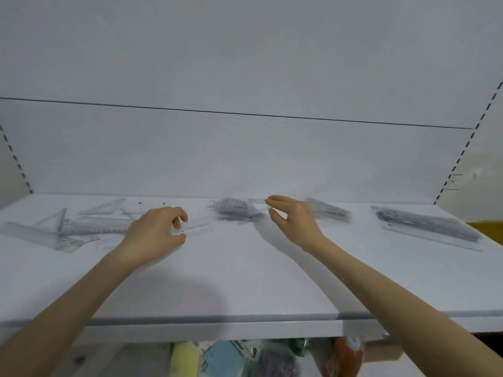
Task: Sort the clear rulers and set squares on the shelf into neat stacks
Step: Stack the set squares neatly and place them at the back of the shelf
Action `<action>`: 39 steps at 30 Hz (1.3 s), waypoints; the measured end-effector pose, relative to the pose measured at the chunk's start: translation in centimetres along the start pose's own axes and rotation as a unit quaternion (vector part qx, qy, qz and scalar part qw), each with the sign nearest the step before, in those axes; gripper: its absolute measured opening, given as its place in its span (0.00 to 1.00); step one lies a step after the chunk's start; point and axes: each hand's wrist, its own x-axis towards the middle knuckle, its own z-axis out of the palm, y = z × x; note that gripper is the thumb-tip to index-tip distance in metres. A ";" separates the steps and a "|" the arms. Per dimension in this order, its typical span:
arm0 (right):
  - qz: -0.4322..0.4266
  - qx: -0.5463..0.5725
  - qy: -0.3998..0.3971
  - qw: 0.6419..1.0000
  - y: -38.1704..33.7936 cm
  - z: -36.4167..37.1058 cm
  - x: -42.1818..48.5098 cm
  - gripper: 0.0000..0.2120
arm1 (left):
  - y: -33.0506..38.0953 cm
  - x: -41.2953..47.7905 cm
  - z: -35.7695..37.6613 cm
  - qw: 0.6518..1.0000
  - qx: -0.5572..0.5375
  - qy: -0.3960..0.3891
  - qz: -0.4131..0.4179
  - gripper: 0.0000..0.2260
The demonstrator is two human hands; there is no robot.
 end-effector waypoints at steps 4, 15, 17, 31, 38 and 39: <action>-0.050 -0.005 -0.029 0.998 -0.5 3.6 3.5 0.08 | -0.5 -0.7 -0.8 1.000 -0.002 0.002 -0.010 0.13; -0.065 -0.033 -0.129 0.989 0.8 7.2 4.5 0.08 | 0.4 -1.2 -0.7 1.000 -0.010 0.003 0.026 0.13; -0.040 -0.011 -0.128 0.991 0.4 5.7 4.2 0.14 | 1.7 -0.7 -0.1 0.999 -0.009 -0.003 0.040 0.12; 0.036 -0.036 -0.155 0.987 3.0 -11.1 -5.9 0.25 | 17.8 4.0 7.3 0.957 -0.012 -0.065 0.284 0.14; 0.147 -0.182 -0.070 0.970 12.9 -23.0 -12.0 0.15 | 20.4 5.7 10.0 0.969 -0.010 -0.086 0.232 0.14; 0.170 -0.196 -0.052 0.964 14.4 -24.1 -12.3 0.14 | 20.4 5.7 10.2 0.970 -0.013 -0.089 0.227 0.14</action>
